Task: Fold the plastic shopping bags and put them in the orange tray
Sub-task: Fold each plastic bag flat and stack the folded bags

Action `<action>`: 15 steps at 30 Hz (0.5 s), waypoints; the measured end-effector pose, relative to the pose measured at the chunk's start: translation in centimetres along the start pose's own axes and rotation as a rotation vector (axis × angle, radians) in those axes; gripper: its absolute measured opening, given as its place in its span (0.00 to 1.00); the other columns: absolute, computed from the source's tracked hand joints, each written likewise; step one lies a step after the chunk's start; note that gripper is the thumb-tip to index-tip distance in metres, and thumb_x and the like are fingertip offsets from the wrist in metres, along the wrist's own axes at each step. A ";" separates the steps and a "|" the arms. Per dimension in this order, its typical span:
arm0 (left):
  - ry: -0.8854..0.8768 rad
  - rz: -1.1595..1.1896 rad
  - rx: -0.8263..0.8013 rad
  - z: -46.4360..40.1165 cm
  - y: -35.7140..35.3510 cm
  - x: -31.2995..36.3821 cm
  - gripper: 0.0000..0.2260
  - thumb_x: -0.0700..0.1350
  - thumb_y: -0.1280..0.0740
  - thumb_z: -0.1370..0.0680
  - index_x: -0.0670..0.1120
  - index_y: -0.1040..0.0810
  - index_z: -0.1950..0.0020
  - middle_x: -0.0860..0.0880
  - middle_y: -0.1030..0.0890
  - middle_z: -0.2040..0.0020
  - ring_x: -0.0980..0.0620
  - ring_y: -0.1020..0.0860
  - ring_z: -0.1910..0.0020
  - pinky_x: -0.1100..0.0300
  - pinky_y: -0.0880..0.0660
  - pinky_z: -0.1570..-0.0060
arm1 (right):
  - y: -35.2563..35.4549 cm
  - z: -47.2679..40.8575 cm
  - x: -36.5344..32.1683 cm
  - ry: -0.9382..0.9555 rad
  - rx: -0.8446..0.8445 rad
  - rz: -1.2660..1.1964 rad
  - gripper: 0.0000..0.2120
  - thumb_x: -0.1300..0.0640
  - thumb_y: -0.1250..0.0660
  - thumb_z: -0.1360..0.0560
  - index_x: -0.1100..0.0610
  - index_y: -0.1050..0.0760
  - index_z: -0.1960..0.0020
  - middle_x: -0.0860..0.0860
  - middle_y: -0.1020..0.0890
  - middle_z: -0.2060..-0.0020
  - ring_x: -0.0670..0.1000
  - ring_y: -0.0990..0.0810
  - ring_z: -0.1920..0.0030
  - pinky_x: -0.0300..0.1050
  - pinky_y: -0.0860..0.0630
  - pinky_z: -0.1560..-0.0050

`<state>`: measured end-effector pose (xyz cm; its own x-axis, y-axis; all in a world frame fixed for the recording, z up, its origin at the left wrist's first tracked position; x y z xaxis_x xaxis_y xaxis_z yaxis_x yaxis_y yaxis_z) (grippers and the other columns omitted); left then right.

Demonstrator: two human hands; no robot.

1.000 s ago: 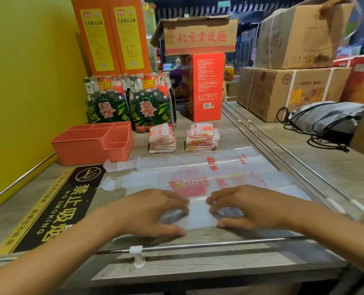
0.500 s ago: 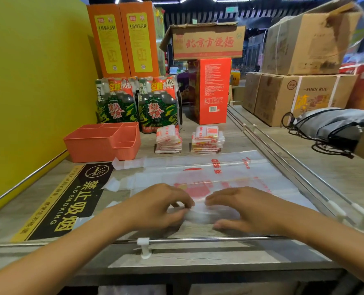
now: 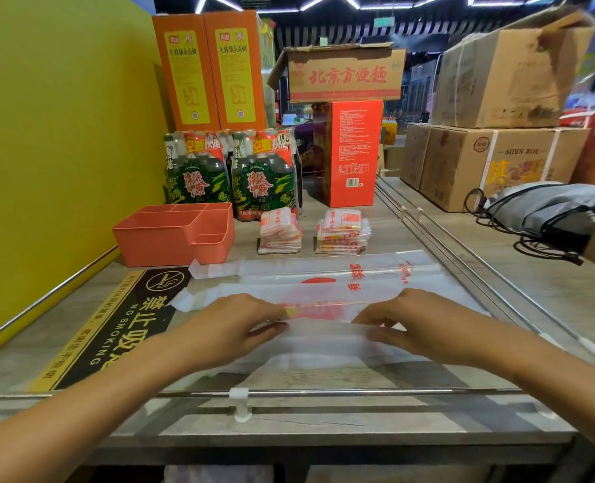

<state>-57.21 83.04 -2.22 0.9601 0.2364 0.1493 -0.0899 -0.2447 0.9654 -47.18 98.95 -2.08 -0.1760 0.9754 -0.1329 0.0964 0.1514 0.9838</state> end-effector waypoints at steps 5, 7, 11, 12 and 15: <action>0.049 0.105 -0.093 0.6 0.8 -2.4 0.08 0.51 0.34 0.18 0.51 0.17 0.45 0.60 0.16 0.52 0.63 0.20 0.53 0.66 0.26 0.52 | 1.3 0.1 1.5 -0.028 0.040 -0.004 0.10 0.47 0.33 0.20 0.46 0.17 0.42 0.39 0.15 0.47 0.39 0.19 0.50 0.30 0.26 0.48; 0.093 0.160 -0.119 0.9 1.5 -3.5 0.07 0.50 0.33 0.19 0.51 0.17 0.45 0.60 0.17 0.52 0.63 0.20 0.52 0.69 0.27 0.53 | 1.7 0.0 2.3 -0.042 0.035 -0.002 0.10 0.48 0.33 0.20 0.46 0.17 0.42 0.39 0.15 0.48 0.35 0.21 0.54 0.26 0.30 0.51; 0.207 0.224 -0.212 1.7 2.2 -7.1 0.07 0.47 0.31 0.19 0.56 0.17 0.45 0.60 0.20 0.59 0.60 0.22 0.59 0.66 0.28 0.58 | 2.3 -0.6 4.0 -0.101 -0.016 -0.121 0.12 0.59 0.32 0.20 0.47 0.20 0.39 0.39 0.15 0.53 0.35 0.17 0.55 0.31 0.24 0.48; 0.231 0.218 -0.224 1.9 2.5 -8.2 0.07 0.47 0.31 0.20 0.58 0.17 0.45 0.59 0.24 0.64 0.59 0.25 0.63 0.64 0.29 0.61 | 2.5 -0.8 4.4 -0.116 -0.025 -0.159 0.13 0.62 0.33 0.20 0.48 0.21 0.39 0.40 0.14 0.55 0.37 0.16 0.56 0.34 0.22 0.49; 0.301 0.187 -0.266 2.4 3.3 -11.4 0.10 0.46 0.29 0.21 0.61 0.18 0.44 0.51 0.21 0.62 0.50 0.22 0.61 0.53 0.25 0.58 | 3.1 -1.7 5.5 -0.145 -0.033 -0.187 0.14 0.63 0.34 0.20 0.48 0.23 0.39 0.42 0.14 0.56 0.39 0.16 0.58 0.38 0.21 0.50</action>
<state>-67.81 77.27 -1.27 0.8043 0.4843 0.3443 -0.3575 -0.0683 0.9314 -49.49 104.57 0.48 -0.0453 0.9441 -0.3266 0.0425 0.3285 0.9435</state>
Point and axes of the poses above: each hand's wrist, its own z-axis away from the middle knuckle, its own y-axis out of the back of the hand, x = y × z, the point moved 10 cm from there along -z, towards the middle knuckle
